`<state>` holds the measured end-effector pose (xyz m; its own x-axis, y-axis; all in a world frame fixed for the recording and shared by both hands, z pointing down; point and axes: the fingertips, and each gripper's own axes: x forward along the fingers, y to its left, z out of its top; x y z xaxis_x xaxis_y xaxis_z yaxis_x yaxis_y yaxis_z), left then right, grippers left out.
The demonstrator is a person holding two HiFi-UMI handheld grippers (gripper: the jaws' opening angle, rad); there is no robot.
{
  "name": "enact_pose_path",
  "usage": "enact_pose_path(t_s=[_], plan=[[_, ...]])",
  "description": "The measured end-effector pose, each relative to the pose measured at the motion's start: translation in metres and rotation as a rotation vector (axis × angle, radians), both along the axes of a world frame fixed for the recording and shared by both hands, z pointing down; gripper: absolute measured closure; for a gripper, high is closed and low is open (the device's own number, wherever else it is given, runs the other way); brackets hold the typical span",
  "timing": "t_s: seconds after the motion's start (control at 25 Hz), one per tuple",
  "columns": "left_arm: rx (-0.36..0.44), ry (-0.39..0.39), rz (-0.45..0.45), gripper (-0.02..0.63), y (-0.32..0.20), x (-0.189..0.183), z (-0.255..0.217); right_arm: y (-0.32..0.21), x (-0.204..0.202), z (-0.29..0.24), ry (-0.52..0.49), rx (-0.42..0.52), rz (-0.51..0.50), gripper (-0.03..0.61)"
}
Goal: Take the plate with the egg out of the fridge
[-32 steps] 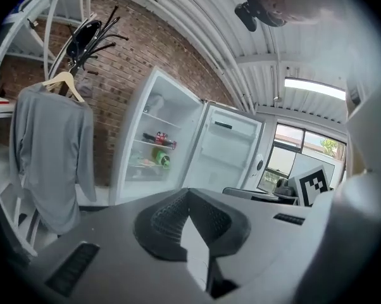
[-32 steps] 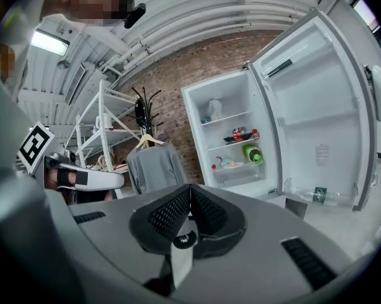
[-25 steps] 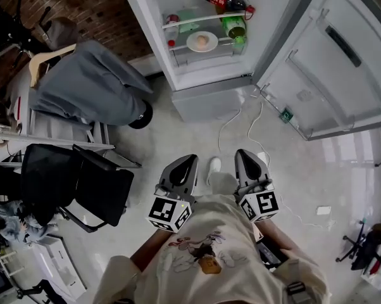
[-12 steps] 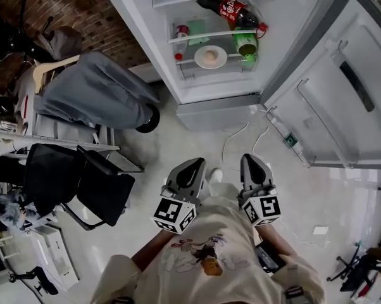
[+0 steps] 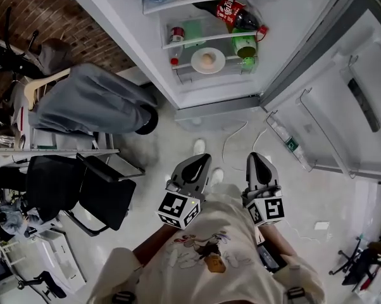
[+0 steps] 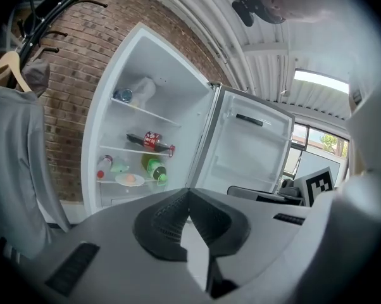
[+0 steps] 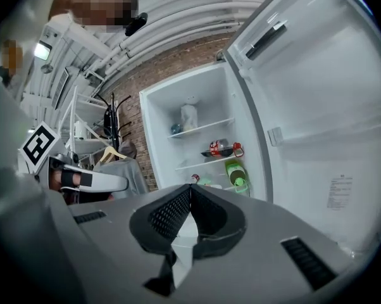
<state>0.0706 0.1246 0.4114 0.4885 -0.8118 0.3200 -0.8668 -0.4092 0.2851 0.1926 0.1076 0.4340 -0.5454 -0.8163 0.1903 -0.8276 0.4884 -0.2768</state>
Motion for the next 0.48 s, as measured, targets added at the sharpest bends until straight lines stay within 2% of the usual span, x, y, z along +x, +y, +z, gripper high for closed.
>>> enact_pose_path(t_s=[0.16,0.28,0.48], plan=[[0.012,-0.002,0.040,0.604,-0.032,-0.005,0.000,-0.030,-0.014,0.009,-0.005,-0.085,-0.013,0.572],[0.031,-0.011,0.069,0.604,-0.059,-0.015,-0.003,-0.052,-0.027,0.013,-0.009,-0.112,-0.023,0.572],[0.043,0.046,0.192,0.604,-0.093,-0.018,-0.004,-0.093,-0.053,0.020,-0.103,-0.200,-0.039,0.572]])
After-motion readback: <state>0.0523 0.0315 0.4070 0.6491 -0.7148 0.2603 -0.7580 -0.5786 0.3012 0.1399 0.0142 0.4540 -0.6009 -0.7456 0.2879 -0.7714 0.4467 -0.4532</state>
